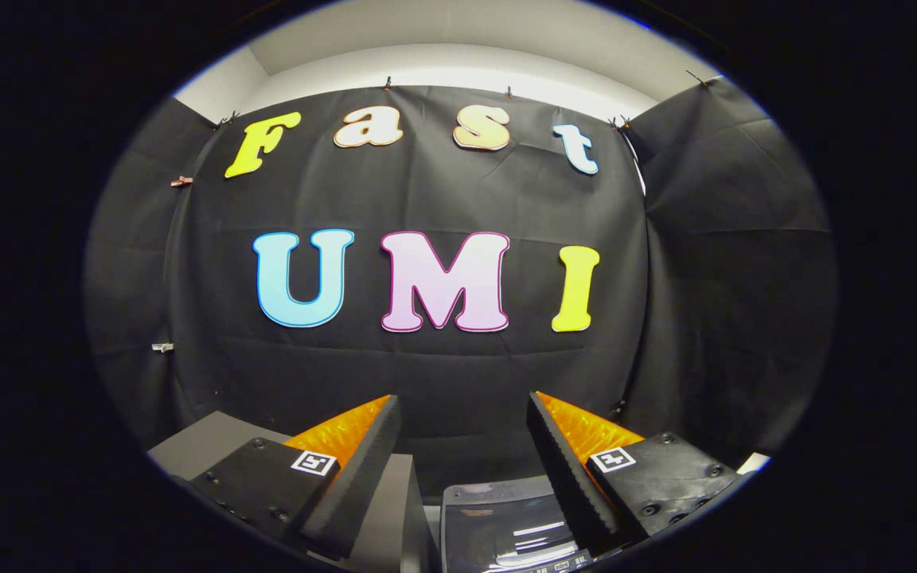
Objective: Put the clothes into the washing machine and then close the washing machine lid.
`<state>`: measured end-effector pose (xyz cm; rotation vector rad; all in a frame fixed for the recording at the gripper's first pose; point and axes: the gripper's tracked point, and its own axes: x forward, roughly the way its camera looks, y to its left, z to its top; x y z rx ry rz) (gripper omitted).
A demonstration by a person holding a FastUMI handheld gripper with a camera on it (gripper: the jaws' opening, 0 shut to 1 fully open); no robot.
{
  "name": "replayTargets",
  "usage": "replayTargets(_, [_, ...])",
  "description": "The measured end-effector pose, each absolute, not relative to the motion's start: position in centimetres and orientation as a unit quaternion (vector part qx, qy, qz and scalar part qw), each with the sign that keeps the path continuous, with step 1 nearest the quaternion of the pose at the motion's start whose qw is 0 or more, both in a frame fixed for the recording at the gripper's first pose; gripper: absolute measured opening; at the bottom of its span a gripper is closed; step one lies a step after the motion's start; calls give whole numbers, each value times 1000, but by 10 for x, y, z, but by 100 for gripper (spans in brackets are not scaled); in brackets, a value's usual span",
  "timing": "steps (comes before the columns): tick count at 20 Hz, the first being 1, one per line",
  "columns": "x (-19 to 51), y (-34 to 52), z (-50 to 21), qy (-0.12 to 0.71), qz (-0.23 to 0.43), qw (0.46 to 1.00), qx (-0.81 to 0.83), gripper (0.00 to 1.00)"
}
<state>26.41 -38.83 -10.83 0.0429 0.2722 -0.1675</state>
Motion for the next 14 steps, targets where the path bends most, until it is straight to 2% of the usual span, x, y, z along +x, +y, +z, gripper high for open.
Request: replayTargets(14, [263,-392,-109,134,-88,987,13,100])
